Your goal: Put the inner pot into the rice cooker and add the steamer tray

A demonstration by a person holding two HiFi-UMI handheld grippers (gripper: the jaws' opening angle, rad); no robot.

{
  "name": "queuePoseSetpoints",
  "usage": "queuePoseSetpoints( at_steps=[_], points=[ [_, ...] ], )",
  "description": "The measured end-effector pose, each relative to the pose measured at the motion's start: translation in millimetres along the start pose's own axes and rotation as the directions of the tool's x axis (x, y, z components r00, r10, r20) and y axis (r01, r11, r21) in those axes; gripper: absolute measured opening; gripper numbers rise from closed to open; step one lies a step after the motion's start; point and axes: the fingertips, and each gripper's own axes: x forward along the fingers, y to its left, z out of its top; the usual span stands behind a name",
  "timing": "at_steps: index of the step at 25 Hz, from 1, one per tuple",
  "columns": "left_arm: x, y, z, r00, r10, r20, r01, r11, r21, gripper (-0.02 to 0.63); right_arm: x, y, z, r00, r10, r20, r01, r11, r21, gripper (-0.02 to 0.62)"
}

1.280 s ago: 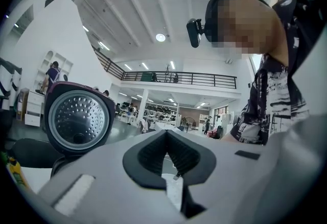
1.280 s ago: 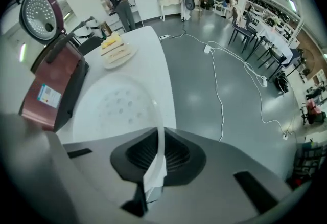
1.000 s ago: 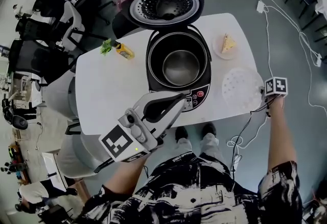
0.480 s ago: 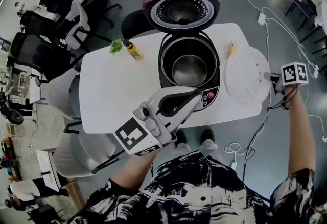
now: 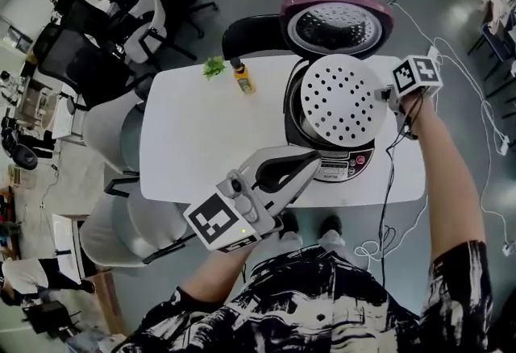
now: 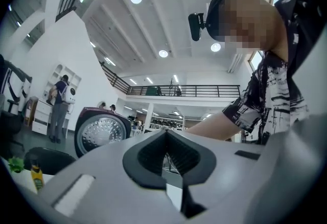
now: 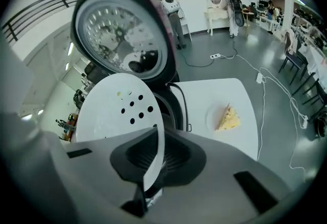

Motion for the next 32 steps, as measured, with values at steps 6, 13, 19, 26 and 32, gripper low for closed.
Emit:
queuePoseSetpoints(
  at_steps=[6, 13, 19, 26, 32],
  points=[
    [-48.1, 22.3, 8.2, 0.995, 0.095, 0.013, -0.095, 0.995, -0.005, 0.005, 47.1, 3.7, -3.7, 0.986, -0.139, -0.092, 0.139, 0.99, -0.009, 0.008],
    [-62.8, 32.8, 2.7, 0.991, 0.131, 0.02, -0.131, 0.991, -0.012, 0.005, 62.6, -7.0, -7.1, 0.978, -0.185, -0.099, 0.185, 0.983, -0.006, 0.015],
    [-52.8, 29.6, -5.2, 0.995, 0.101, 0.023, -0.101, 0.995, -0.004, 0.005, 63.9, -10.9, -9.8, 0.975, -0.212, -0.069, 0.209, 0.977, -0.049, 0.034],
    [-28.7, 18.3, 4.8, 0.998, 0.057, 0.016, -0.058, 0.998, 0.008, 0.005, 40.4, 0.9, -4.0, 0.99, -0.138, 0.027, 0.14, 0.986, -0.089, 0.118],
    [-7.0, 15.8, 4.7, 0.999, 0.039, -0.003, -0.039, 0.999, 0.028, 0.005, -15.5, 53.2, 19.6, 0.95, 0.038, 0.31, 0.021, 0.982, -0.187, 0.111]
  ],
)
